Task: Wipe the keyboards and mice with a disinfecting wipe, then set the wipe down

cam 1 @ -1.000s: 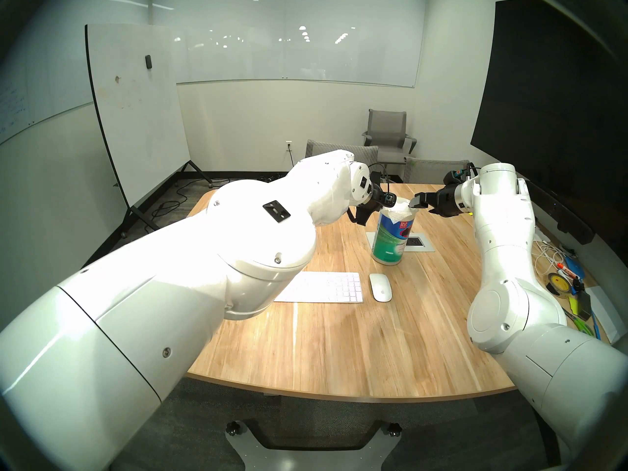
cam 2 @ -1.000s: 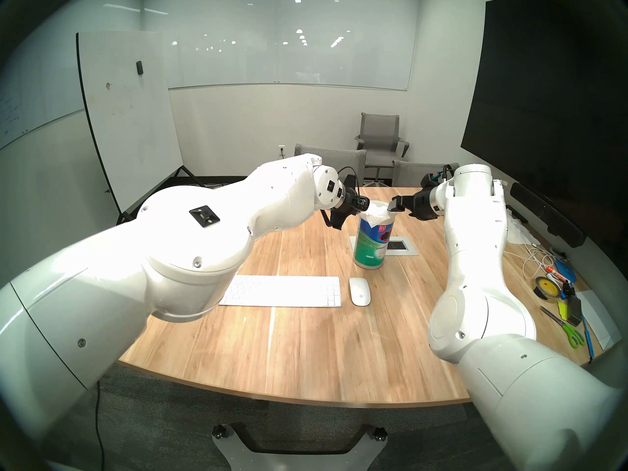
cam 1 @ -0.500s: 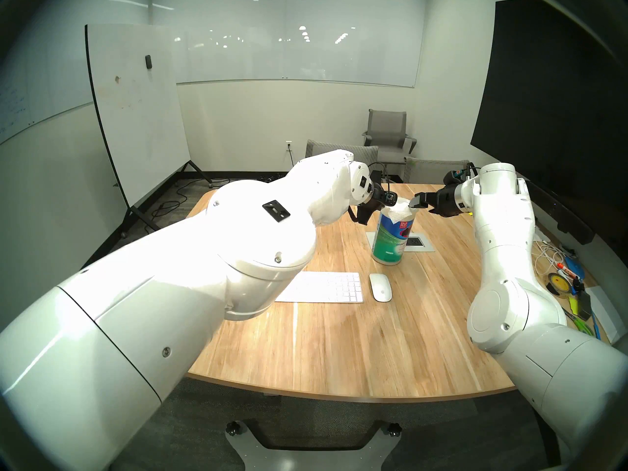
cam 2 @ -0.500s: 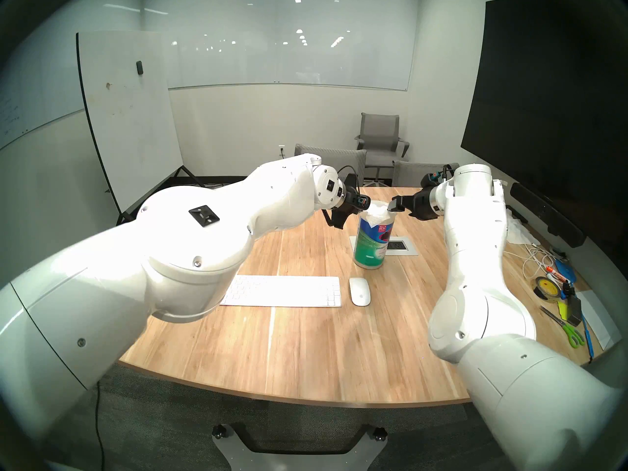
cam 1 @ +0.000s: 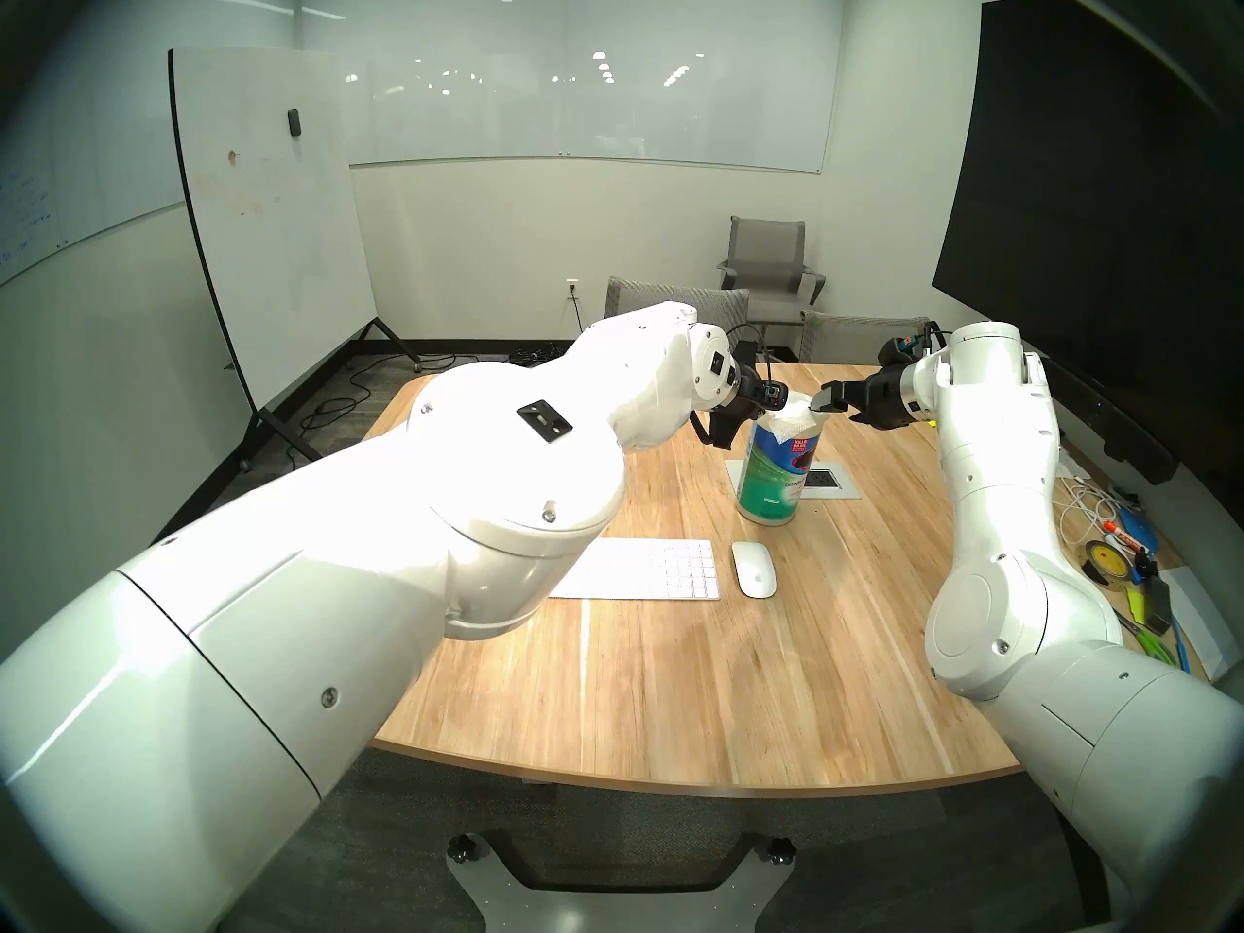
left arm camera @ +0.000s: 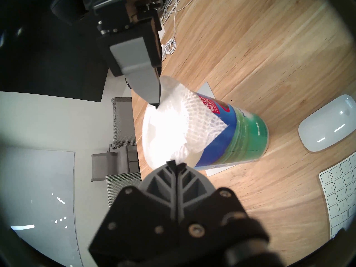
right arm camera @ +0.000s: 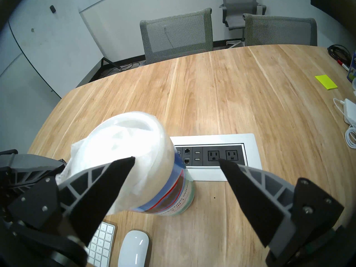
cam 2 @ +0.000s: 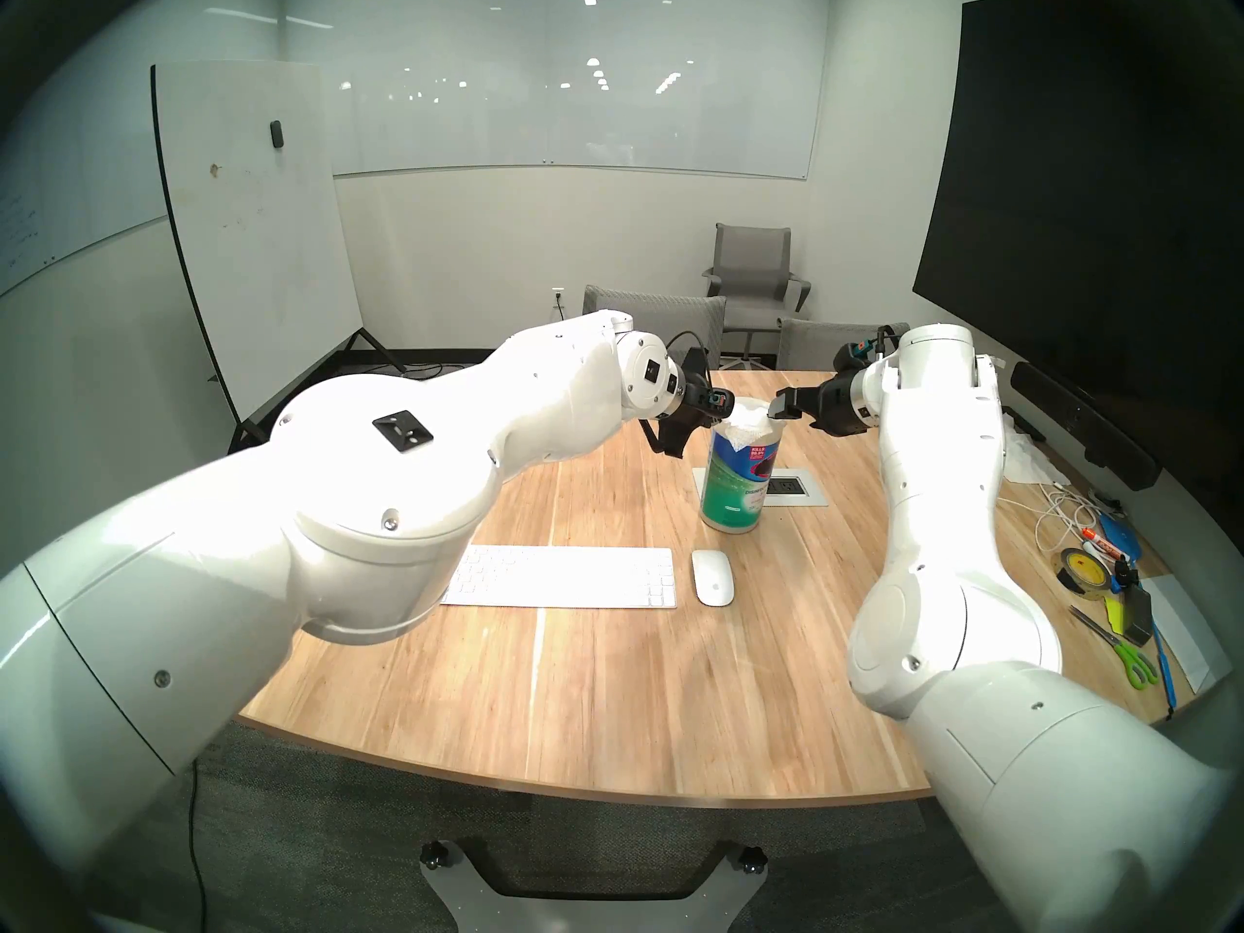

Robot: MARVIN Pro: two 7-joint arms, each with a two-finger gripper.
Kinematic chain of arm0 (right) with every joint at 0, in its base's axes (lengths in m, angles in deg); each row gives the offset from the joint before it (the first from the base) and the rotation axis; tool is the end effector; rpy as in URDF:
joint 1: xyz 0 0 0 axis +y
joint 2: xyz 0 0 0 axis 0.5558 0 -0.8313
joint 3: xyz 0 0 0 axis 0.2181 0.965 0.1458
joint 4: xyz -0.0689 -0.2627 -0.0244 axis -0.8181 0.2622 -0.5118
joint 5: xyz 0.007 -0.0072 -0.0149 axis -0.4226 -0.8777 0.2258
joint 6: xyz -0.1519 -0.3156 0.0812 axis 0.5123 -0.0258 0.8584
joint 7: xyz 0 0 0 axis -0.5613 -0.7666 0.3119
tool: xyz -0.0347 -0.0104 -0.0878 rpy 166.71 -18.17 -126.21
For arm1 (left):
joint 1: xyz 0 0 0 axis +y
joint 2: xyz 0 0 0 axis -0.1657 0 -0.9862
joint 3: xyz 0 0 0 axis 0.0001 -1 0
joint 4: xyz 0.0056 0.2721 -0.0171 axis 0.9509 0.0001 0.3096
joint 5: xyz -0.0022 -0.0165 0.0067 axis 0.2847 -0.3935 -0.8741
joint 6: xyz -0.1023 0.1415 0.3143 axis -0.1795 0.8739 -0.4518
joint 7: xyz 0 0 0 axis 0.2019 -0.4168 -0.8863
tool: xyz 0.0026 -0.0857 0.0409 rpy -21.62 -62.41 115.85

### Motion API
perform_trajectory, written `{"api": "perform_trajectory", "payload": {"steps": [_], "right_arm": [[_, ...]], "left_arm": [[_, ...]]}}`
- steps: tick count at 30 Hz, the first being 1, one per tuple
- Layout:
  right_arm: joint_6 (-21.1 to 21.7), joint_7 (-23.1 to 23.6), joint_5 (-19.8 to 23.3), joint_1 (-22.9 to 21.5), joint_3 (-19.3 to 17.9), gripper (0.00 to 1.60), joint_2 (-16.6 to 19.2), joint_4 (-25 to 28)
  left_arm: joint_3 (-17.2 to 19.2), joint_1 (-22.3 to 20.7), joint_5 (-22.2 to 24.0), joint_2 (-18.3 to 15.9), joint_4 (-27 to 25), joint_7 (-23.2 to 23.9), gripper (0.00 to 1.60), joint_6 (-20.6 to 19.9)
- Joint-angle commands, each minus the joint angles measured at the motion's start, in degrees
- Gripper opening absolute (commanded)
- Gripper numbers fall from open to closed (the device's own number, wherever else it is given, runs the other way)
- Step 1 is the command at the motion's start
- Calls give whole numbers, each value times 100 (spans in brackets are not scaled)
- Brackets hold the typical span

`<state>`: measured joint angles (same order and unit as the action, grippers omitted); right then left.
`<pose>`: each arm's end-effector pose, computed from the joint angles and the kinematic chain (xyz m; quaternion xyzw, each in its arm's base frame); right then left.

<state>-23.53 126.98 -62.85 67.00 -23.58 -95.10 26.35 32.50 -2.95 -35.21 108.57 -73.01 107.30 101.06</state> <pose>0.6225 -0.1719 -0.1000 -0.8975 -0.0128 -0.4211 0.1308 0.6377 -0.2914 -0.1367 -0.4206 0.7655 -0.4702 0.1263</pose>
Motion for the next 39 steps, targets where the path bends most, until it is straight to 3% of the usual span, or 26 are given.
{"api": "perform_trajectory", "payload": {"steps": [1, 20, 39], "right_arm": [[-17, 4, -3, -109, 23, 160, 18, 68], [-18, 7, -31, -130, 54, 160, 23, 77], [-18, 14, -53, -147, 101, 160, 41, 80]], "left_arm": [[100, -95, 94, -95, 23, 9, 0, 35], [463, -225, 395, -261, 33, 226, 0, 97], [1062, -541, 877, -336, 38, 764, 0, 92]]}}
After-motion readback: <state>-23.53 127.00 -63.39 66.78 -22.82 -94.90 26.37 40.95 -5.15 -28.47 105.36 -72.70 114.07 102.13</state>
